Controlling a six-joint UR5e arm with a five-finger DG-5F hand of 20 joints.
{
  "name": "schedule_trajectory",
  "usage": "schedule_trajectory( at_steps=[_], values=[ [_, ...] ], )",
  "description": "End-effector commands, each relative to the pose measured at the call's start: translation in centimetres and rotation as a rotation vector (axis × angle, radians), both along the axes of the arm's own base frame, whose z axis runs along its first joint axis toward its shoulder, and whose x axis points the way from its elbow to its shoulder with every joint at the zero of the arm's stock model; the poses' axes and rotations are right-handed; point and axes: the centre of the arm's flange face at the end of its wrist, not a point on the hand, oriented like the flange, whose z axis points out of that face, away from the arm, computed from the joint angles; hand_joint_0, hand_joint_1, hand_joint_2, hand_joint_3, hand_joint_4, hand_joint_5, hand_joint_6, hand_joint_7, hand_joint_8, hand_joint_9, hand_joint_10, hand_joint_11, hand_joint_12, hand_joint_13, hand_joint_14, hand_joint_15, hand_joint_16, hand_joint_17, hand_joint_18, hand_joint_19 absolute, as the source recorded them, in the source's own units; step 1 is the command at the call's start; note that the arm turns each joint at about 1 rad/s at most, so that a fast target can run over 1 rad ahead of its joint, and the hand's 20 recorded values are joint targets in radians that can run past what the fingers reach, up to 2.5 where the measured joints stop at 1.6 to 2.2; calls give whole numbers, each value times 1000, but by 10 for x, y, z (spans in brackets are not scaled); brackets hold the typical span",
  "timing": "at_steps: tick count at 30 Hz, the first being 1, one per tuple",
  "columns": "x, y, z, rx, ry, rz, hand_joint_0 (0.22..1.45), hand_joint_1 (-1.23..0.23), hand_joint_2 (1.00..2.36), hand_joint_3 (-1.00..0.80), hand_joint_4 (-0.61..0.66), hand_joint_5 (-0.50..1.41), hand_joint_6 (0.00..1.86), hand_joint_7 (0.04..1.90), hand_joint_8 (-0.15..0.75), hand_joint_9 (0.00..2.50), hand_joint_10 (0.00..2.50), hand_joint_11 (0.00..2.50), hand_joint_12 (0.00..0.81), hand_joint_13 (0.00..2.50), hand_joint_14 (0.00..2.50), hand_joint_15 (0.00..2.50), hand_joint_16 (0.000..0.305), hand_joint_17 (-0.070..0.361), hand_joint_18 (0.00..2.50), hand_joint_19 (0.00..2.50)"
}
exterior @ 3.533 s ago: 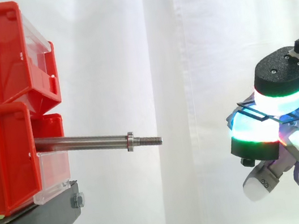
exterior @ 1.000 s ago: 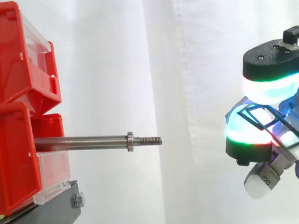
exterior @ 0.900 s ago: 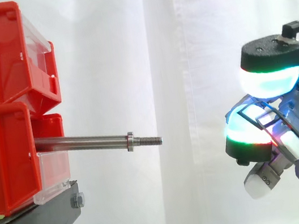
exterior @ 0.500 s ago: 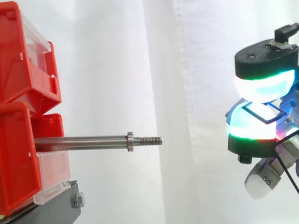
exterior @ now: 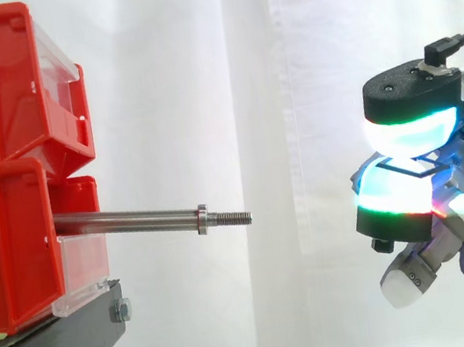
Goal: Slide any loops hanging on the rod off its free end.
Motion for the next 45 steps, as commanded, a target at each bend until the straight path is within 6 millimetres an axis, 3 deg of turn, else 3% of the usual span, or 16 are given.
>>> schedule_trajectory(
  at_steps=[1,12,17,35,38,39,45],
  values=[
    [0,0,0,0,1,0,568,-639,1022,-161,61,-71,706,1318,279,1098,18,484,322,656,3,75,47,106,829,489],
    [0,0,0,1,1,3,569,-697,1025,-109,-32,-99,744,1372,275,1066,19,510,322,641,2,68,47,106,821,463],
    [0,0,0,0,1,1,566,-701,1027,-70,-71,-102,779,1299,266,1102,17,521,319,648,1,71,47,106,824,462],
    [5,2,0,17,-46,1,568,-681,1025,-93,-82,-102,771,1300,272,1163,21,588,320,650,2,68,47,106,815,463],
    [-9,2,-29,39,6,-2,568,-678,1025,-101,-81,-104,771,1299,272,1167,20,599,319,651,3,71,47,106,817,462],
    [-21,2,-55,59,19,0,568,-678,1025,-100,-86,-104,770,1301,273,1176,21,607,319,652,1,72,47,106,817,457],
    [-29,1,-90,108,-100,1,566,-676,1026,-99,-90,-104,772,1280,279,1211,23,641,320,655,3,69,47,106,816,465]
  ],
)
